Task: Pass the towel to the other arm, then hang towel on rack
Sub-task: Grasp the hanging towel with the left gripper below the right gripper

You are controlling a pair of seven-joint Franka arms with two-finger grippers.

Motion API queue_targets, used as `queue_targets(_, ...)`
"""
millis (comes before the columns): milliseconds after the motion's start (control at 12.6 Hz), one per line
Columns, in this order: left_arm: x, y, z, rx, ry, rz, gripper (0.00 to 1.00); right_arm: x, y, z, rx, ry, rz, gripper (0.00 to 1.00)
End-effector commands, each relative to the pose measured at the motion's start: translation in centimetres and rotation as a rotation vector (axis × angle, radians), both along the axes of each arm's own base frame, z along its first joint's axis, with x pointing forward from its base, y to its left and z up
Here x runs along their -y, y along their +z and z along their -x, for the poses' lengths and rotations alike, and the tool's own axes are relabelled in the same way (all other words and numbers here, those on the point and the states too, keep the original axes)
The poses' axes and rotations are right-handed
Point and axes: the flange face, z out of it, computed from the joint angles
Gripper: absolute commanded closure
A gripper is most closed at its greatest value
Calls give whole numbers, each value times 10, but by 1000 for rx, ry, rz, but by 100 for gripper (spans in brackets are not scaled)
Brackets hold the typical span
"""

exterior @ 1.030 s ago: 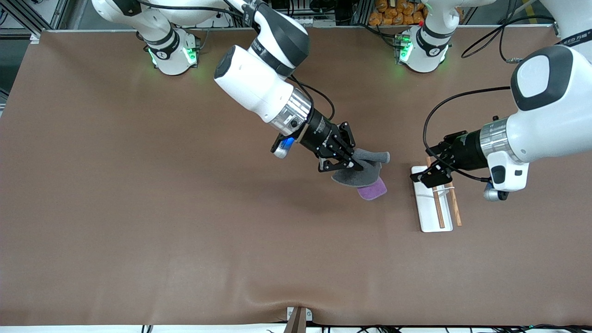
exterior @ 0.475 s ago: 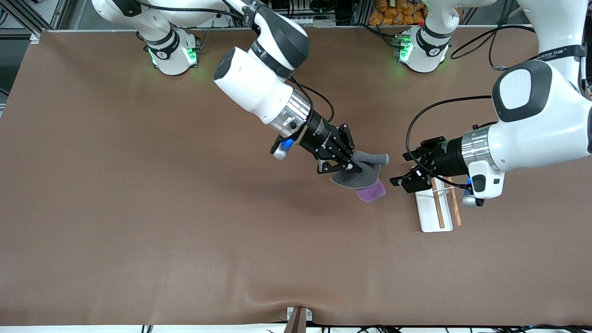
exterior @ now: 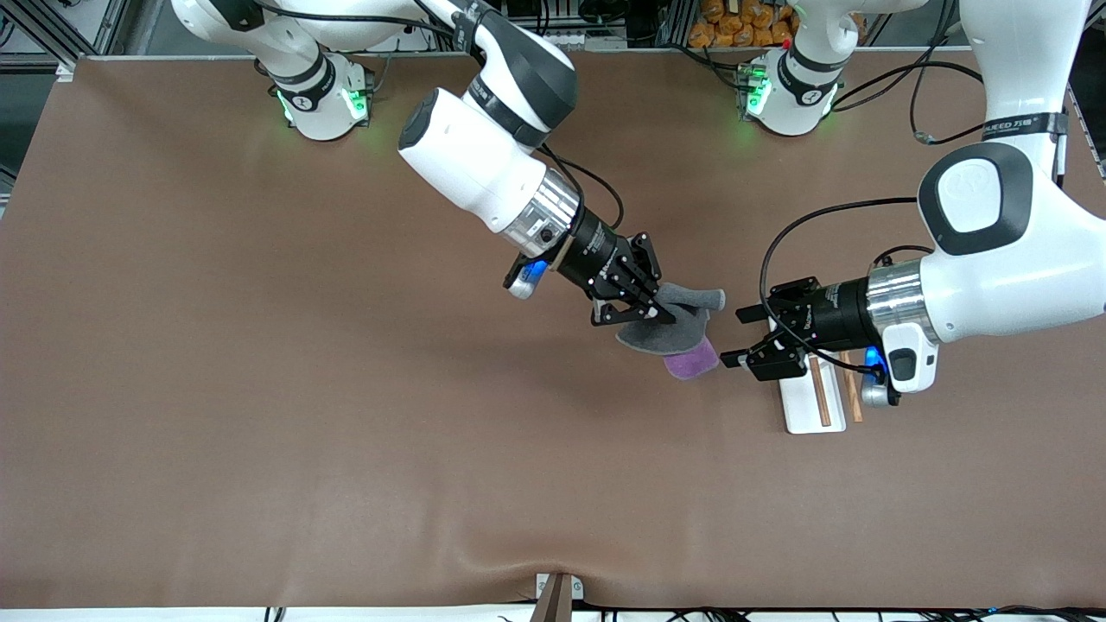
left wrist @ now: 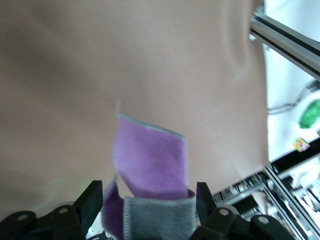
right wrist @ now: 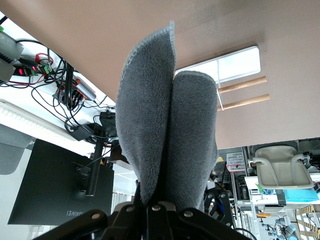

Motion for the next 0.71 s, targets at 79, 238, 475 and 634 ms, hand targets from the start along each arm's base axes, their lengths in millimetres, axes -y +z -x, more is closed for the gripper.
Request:
queue_targets(79,-2,5,-5,84,-44,78,12,-7,1,1,0,-26,-28,100)
queue_targets(238,-1,-6,0,107,-86,89,10,-8,1,2,-2,-25,-27,100)
queue_targets(475,-6,-24,5,160,-148,139,6,-6,4,1,2,-28,-30,100)
queue_targets(634,-3,-31,6,196,-175,193,4,-7,3,2,2,-24,-26,100)
